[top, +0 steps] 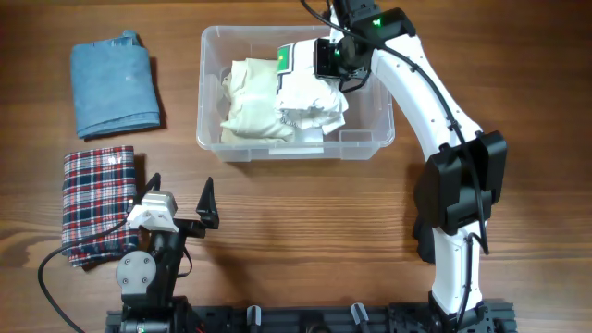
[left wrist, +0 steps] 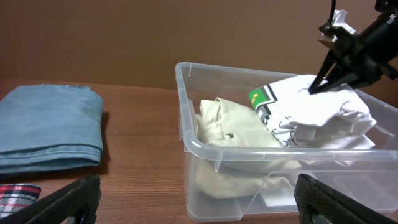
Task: Pack container
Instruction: 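Carry the white T-shirt into the bin beside the cream cloth, then push the white T-shirt down into the bin's right half, release, then move the right gripper down to the black folded garment, then grasp the black garment with the right gripper and lift it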
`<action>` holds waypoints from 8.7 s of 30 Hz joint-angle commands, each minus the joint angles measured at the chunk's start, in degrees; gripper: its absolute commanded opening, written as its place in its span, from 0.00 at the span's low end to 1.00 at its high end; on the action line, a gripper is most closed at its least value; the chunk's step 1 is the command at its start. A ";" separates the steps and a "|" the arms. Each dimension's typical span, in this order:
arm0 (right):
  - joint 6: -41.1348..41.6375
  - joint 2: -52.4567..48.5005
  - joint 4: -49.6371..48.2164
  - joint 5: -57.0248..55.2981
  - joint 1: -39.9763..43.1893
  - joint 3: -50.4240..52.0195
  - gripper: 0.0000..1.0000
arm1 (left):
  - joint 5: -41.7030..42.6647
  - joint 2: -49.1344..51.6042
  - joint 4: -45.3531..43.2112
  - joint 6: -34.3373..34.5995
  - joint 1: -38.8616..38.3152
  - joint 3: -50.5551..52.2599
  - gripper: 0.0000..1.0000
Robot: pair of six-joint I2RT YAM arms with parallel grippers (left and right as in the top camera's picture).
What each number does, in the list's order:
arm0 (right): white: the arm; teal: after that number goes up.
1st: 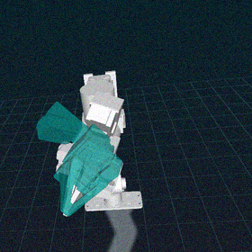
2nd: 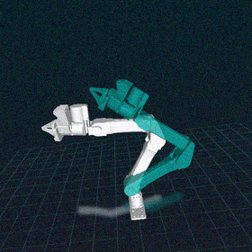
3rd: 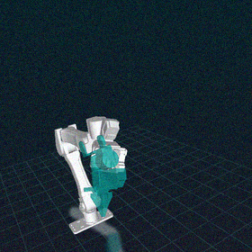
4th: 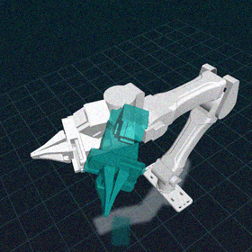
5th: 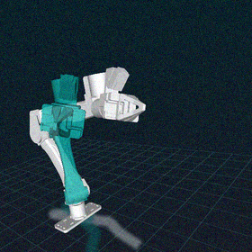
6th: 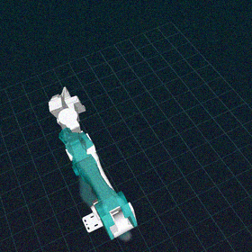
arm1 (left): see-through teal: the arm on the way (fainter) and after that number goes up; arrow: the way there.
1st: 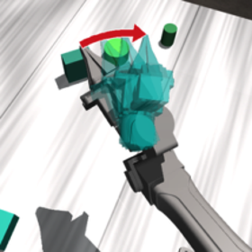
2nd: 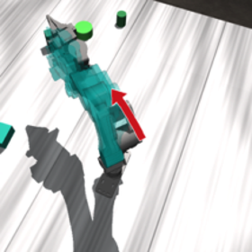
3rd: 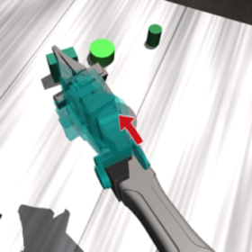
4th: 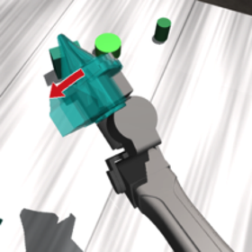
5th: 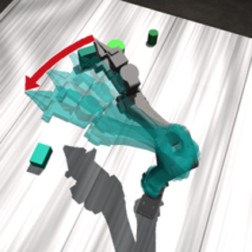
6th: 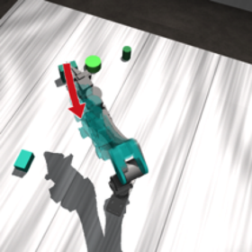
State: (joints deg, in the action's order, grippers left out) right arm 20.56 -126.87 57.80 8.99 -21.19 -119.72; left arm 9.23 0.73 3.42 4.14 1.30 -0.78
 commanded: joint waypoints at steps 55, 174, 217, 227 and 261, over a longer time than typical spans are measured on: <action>-5.14 -2.97 -9.35 8.50 -6.34 7.72 0.04 | -0.35 -0.55 0.04 -0.72 0.44 0.46 1.00; -2.29 30.77 20.81 -11.43 22.69 40.83 0.22 | -0.35 -0.42 0.04 -0.72 0.44 0.46 1.00; 0.61 22.01 -17.07 -4.92 30.23 57.59 0.06 | -0.35 -0.42 0.04 -0.72 0.44 0.46 1.00; -4.57 18.95 -33.00 -2.89 31.65 48.30 0.09 | -0.35 -0.42 0.04 -0.72 0.44 0.46 1.00; -0.85 20.37 -21.35 11.34 44.94 53.51 1.00 | -0.35 -0.39 0.04 -0.72 0.44 0.46 1.00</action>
State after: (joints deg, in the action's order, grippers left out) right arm 19.27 -107.26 38.70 18.09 23.57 -68.42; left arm 9.23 0.73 3.44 4.14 1.30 -0.78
